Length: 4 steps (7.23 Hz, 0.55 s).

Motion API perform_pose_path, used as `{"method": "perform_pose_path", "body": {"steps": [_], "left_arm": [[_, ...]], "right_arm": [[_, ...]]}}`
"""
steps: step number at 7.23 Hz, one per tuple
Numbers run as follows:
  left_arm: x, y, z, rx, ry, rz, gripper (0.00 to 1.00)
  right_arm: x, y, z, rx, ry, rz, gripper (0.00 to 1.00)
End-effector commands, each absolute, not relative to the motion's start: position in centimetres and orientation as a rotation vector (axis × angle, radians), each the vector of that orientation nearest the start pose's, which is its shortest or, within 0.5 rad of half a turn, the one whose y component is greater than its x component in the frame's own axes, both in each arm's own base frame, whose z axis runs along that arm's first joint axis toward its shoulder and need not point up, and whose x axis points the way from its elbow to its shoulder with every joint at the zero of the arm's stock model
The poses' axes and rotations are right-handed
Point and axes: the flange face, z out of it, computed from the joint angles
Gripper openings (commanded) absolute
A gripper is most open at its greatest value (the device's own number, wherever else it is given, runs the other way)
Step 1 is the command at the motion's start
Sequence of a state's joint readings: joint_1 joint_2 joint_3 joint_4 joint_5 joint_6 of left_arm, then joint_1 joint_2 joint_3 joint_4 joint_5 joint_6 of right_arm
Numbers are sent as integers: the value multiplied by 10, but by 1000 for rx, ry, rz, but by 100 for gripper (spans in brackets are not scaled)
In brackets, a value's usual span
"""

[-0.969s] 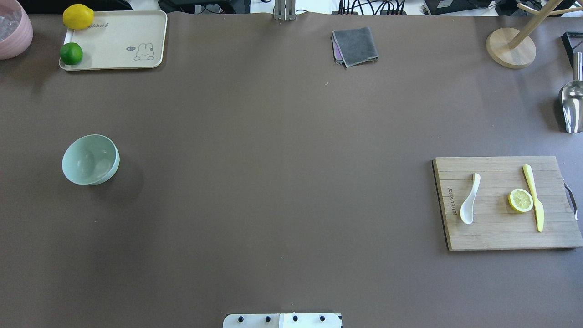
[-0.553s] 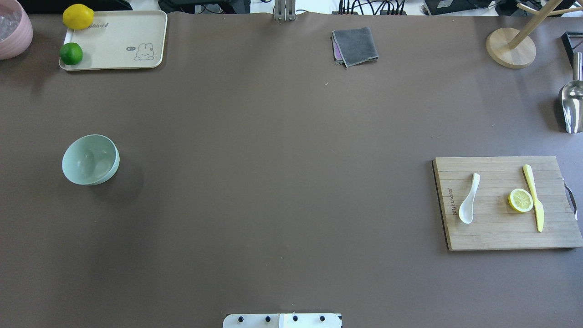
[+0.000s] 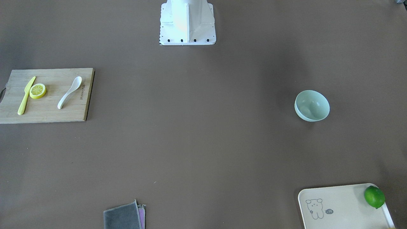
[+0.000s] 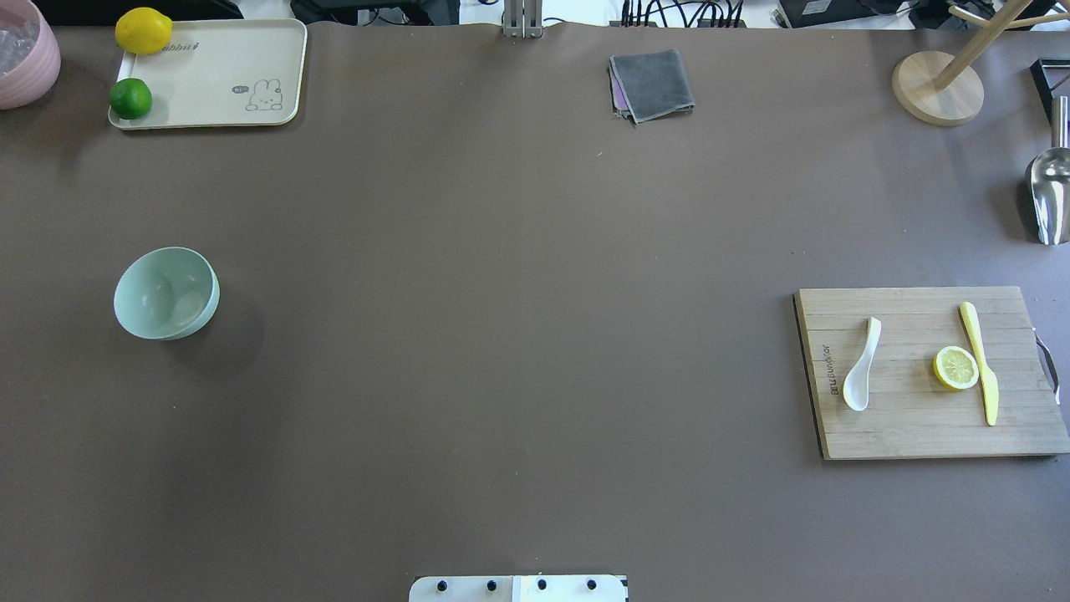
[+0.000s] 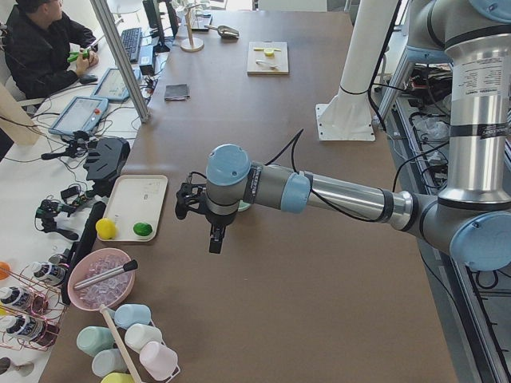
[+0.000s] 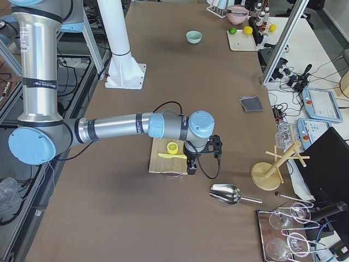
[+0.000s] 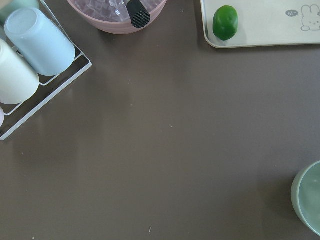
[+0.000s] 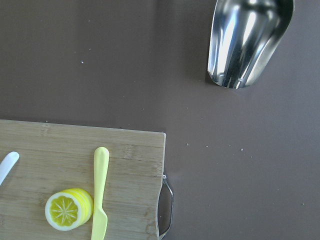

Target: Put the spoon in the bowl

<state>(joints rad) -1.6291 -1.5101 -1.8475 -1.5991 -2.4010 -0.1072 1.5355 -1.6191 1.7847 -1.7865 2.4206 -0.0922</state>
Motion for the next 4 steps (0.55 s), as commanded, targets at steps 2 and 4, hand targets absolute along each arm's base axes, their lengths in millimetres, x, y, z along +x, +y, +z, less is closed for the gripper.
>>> {"method": "perform_pose_path", "body": {"steps": [2,4], "left_arm": [[-87,-468,539,214,834,-55,98],[-87,-468,539,218,835,-58,98]], "right_arm": [[42,-463,592,-22,-853,-99,100],[42,-464,591,-21,-852,-98,100]]}}
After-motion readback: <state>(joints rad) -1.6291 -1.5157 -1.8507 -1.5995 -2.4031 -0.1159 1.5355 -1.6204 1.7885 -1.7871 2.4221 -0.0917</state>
